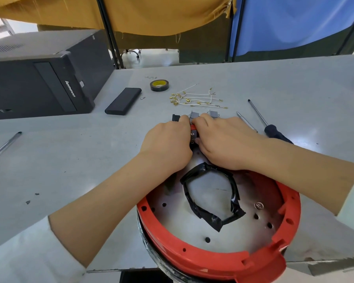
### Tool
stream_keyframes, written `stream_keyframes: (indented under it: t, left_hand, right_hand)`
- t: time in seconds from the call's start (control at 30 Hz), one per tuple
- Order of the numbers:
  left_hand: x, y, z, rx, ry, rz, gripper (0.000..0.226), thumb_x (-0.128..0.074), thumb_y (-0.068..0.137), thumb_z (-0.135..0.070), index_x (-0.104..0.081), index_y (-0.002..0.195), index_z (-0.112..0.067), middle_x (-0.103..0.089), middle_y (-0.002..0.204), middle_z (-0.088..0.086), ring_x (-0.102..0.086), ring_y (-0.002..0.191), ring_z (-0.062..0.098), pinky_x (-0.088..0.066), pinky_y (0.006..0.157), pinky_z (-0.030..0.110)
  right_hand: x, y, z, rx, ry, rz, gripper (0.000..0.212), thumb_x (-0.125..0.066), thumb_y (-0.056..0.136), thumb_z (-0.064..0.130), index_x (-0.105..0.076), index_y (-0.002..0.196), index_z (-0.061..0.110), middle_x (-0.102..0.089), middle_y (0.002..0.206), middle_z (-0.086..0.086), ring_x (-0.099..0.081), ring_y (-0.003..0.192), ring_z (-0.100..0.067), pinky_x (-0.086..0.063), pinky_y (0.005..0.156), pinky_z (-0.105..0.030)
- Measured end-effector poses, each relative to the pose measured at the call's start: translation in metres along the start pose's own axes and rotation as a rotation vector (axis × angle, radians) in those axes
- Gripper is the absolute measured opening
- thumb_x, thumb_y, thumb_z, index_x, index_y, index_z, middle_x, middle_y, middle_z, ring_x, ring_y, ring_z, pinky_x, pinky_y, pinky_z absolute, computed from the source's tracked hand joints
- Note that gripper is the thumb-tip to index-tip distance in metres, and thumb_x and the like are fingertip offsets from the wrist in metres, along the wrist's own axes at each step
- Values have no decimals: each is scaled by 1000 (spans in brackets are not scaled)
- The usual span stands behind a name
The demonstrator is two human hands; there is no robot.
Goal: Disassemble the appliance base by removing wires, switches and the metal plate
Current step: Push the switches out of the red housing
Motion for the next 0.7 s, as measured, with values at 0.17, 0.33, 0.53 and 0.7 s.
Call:
stream_keyframes:
  t: [0.17, 0.33, 0.53, 0.7]
  left_hand:
    - [-1, 1, 0, 11, 11, -24, 28, -48, 78, -11, -37, 103, -15, -37, 69, 0, -36, 63, 25, -18, 43, 27]
    - [-1, 4, 0, 42, 27, -19, 38, -49, 77, -10, -41, 114, -13, -39, 73, 1, -38, 67, 27, -18, 44, 28]
    - [-2, 4, 2, 44, -18, 1, 35, -48, 78, -10, -43, 112, -14, -59, 92, 11, -40, 70, 28, -22, 47, 31]
    - [-8, 7, 9, -40, -150, 77, 27, -44, 87, -11, -44, 114, -9, -61, 102, 15, -47, 77, 31, -32, 61, 33]
  right_hand:
    - [-3, 1, 0, -9, -22, 11, 33, -36, 94, 31, -39, 119, 10, -50, 112, -8, -60, 82, -31, -18, 50, -33]
    - [-4, 4, 0, -25, -20, 5, 30, -38, 94, 29, -39, 116, 9, -49, 110, -8, -59, 79, -31, -11, 47, -32]
    - [-4, 4, 0, -24, 28, -11, 30, -40, 94, 28, -40, 116, 8, -50, 112, -9, -59, 83, -30, -23, 53, -33]
    - [0, 2, -4, -10, 102, -40, 32, -32, 98, 31, -41, 119, 9, -51, 114, -8, -60, 84, -30, -28, 56, -33]
Point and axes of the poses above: each hand's wrist, its own y-axis towards the middle knuckle, its own x-axis out of the back of the hand, z = x × y, the point moved 4 cm from there along y, towards the middle knuckle
